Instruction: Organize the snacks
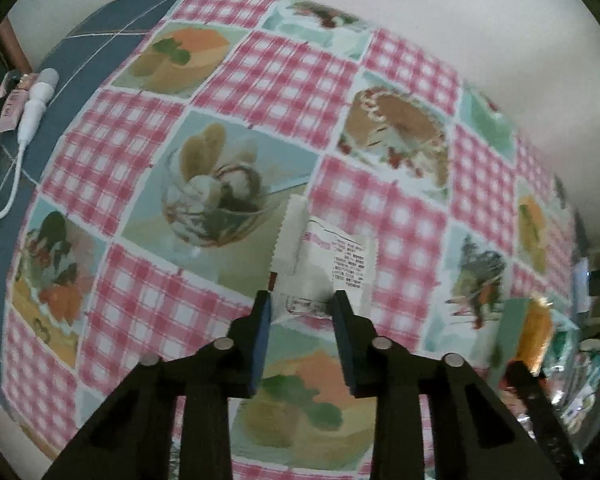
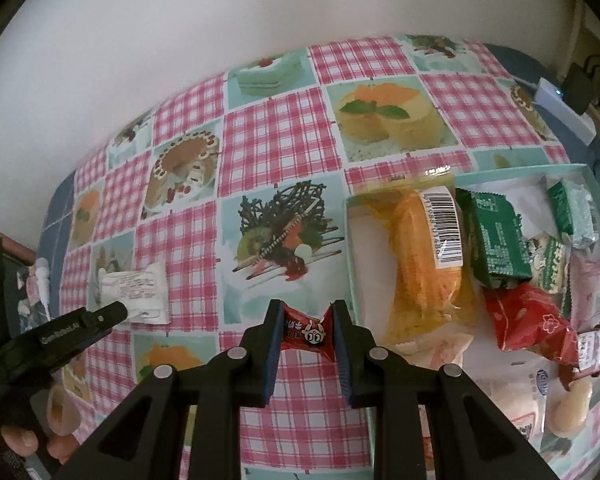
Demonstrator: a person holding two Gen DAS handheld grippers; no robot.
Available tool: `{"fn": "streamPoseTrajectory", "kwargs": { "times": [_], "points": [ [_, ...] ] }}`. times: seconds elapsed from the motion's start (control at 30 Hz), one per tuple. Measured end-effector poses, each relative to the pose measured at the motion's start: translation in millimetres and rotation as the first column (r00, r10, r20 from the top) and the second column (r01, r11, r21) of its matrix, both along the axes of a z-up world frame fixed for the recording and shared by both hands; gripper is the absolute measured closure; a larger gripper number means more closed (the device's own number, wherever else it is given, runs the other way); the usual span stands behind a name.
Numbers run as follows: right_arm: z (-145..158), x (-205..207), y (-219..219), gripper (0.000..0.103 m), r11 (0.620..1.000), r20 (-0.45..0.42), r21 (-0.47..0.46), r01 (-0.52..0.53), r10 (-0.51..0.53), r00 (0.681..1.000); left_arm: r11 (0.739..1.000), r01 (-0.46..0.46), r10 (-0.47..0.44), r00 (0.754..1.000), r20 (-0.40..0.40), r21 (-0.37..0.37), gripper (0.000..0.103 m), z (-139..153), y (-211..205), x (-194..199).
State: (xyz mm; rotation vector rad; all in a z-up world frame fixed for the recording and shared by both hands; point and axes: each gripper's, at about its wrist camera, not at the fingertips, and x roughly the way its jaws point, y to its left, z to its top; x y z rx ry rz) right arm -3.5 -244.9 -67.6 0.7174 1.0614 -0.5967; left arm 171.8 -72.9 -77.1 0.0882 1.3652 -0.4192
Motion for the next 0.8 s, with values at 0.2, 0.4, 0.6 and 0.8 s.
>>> {"fn": "streamPoseTrajectory", "kwargs": {
  "times": [0.2,0.4,0.6,0.8],
  "points": [
    [2.7,-2.7,-3.3,0.077,1.0,0.021,0.015,0.009,-0.009,1.0,0.999,0.006,-0.005,1.0,0.026,-0.037,0.083,17.7,-1.0,-4.3],
    [4.5,-7.3,-7.8,0.077,0.999,0.03,0.026,0.024,-0.025,0.999,0.999,0.036,-0.032,0.994,0.102,-0.036,0.085,46.8,-5.9,-10.6],
    [5.0,-11.6,-11.2,0.077,0.999,0.03,0.029,0.036,-0.037,0.999,0.992,0.097,-0.113,0.973,0.202,0.086,0.093,57.7,-33.1,-25.0],
    [5.8,-17.9,-17.3,0.077,0.998,0.031,0.036,0.053,-0.055,0.998,0.986,0.167,-0.167,0.978,0.127,0.008,0.093,51.5,-49.6,-33.0]
  ]
}}
